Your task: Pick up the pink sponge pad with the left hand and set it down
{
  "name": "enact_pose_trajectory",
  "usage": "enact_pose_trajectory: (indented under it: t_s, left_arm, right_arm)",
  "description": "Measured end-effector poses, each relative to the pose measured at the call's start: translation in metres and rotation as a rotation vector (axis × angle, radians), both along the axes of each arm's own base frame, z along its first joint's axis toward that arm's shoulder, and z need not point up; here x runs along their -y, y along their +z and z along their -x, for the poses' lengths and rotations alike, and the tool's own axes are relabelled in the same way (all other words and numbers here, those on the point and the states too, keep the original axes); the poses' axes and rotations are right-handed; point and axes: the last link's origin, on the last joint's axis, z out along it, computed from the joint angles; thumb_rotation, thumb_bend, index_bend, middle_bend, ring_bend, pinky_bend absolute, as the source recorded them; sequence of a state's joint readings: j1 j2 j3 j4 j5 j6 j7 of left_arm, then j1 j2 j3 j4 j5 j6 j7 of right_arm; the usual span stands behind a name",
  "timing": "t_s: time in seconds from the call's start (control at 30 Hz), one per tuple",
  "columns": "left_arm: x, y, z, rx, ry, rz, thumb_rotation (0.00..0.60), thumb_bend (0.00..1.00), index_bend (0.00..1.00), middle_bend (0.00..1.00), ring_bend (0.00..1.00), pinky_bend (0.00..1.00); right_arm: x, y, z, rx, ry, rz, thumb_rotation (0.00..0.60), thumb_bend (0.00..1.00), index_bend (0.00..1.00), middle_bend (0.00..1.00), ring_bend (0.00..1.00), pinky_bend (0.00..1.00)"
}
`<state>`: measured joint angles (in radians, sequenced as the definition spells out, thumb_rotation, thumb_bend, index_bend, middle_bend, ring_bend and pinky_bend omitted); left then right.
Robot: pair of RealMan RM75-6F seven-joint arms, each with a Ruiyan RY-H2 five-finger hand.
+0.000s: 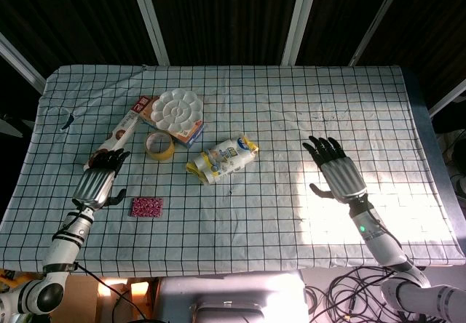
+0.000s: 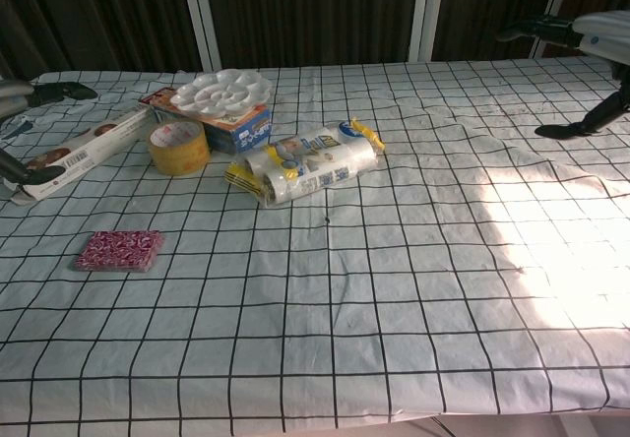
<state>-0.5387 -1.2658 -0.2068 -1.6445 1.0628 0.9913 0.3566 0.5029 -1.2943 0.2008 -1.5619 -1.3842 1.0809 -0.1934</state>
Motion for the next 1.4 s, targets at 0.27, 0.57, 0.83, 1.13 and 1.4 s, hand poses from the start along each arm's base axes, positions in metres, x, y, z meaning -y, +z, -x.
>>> enact_pose_trajectory:
  t_s: [0.27, 0.57, 0.83, 1.13, 1.4]
  left_arm:
    - [0.010, -0.003, -0.002, -0.015, -0.001, 0.047, 0.600, 0.36, 0.00, 0.02, 0.00, 0.00]
    - [0.036, -0.015, 0.001, -0.045, -0.019, 0.178, 0.600, 0.37, 0.00, 0.00, 0.00, 0.00]
    - [0.042, -0.038, 0.006, -0.102, -0.028, 0.234, 0.600, 0.37, 0.04, 0.00, 0.00, 0.00]
    - [0.035, -0.060, 0.012, -0.166, -0.060, 0.206, 0.600, 0.37, 0.16, 0.00, 0.00, 0.00]
    - [0.033, -0.072, 0.019, -0.209, -0.035, 0.206, 0.600, 0.36, 0.20, 0.00, 0.00, 0.00]
  right_arm:
    - [-0.007, 0.007, 0.006, 0.000, 0.000, 0.006, 0.600, 0.19, 0.00, 0.00, 0.00, 0.00]
    - [-0.034, 0.023, 0.019, -0.008, 0.007, 0.012, 0.600, 0.19, 0.00, 0.00, 0.00, 0.00]
    - [-0.081, 0.033, 0.045, -0.006, -0.005, 0.034, 0.600, 0.19, 0.00, 0.00, 0.00, 0.00]
    - [-0.108, 0.039, 0.069, 0.019, -0.039, 0.049, 0.600, 0.19, 0.00, 0.00, 0.00, 0.00]
    - [-0.108, 0.039, 0.072, 0.016, -0.053, 0.042, 0.600, 0.19, 0.00, 0.00, 0.00, 0.00]
